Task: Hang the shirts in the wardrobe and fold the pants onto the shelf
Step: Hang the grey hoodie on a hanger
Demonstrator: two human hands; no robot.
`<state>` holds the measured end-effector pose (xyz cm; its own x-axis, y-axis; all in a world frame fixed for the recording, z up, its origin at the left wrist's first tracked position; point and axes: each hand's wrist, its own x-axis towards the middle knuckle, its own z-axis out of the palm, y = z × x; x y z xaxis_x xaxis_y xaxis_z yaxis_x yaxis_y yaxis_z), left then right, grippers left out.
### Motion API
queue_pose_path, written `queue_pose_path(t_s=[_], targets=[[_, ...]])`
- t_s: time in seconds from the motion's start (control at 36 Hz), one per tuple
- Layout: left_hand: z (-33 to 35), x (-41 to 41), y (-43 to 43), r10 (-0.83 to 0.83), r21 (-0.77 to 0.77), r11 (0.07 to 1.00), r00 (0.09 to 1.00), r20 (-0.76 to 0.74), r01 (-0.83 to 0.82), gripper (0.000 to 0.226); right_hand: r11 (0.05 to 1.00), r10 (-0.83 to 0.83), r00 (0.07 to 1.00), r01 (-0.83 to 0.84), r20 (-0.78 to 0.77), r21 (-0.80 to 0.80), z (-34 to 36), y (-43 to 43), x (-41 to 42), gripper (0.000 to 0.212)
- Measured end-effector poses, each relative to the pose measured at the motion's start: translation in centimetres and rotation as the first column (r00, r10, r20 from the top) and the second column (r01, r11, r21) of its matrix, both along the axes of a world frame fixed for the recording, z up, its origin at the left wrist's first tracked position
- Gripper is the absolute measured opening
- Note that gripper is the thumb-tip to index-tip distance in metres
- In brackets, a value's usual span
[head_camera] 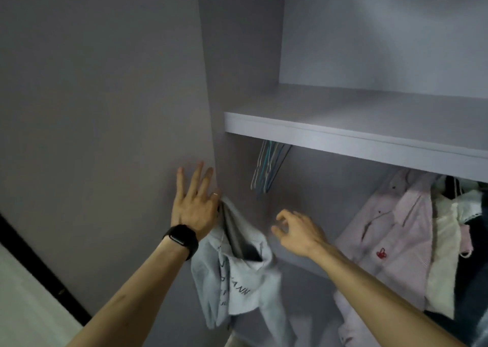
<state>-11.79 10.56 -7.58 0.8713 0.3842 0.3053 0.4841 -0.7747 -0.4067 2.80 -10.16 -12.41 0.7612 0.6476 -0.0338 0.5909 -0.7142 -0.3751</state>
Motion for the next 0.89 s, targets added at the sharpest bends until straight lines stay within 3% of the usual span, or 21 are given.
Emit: queue_pose_path(t_s=[0.08,0.17,0.25,0.44,0.53,0.67,0.72,0.81,0.89], targets=[[-1.0,-0.3,1.5,0.068,0.027,0.997,0.997,0.023,-0.069,0.038,0.999,0.0,1.0,0.001,-0.028,0.047,0.7,1.7,2.0,0.046],[-1.5,-1.2,3.2,-0.008,0.064,0.998,0.996,0.089,0.002,0.037,0.986,-0.057,0.993,0.071,-0.099,0.148,1.0,3.5,4.5,0.05],[-2.6,-1.3,4.7,-0.031,0.189,0.982,0.987,0.155,0.001,0.055,0.969,-0.107,0.983,0.137,-0.151,0.205,0.5,5.5,7.3,0.054],[-4.2,-0.5,8.2,-0.15,0.522,0.853,0.969,0.196,0.027,0.058,0.895,-0.248,0.935,0.321,-0.253,0.31,-2.3,10.9,12.7,0.042],[-4.9,0.1,8.6,-0.011,0.552,0.832,0.994,0.11,-0.052,0.058,0.847,-0.282,0.913,0.382,-0.295,0.371,-3.4,12.8,14.2,0.043],[-5.5,0.3,9.0,-0.064,0.519,0.855,0.987,0.146,-0.021,0.056,0.761,-0.314,0.875,0.464,-0.368,0.454,-5.5,15.0,15.3,0.054],[-5.6,0.3,9.0,-0.082,0.523,0.853,0.987,0.142,-0.004,0.055,0.73,-0.311,0.861,0.487,-0.402,0.479,-5.8,15.5,15.5,0.046],[-6.0,0.3,8.9,-0.056,0.541,0.841,0.99,0.131,-0.024,0.056,0.689,-0.285,0.837,0.518,-0.468,0.506,-5.8,16.1,15.5,0.017],[-6.1,0.2,9.0,-0.033,0.547,0.836,0.993,0.117,-0.037,0.056,0.697,-0.293,0.824,0.531,-0.485,0.482,-5.7,16.2,15.3,0.007]])
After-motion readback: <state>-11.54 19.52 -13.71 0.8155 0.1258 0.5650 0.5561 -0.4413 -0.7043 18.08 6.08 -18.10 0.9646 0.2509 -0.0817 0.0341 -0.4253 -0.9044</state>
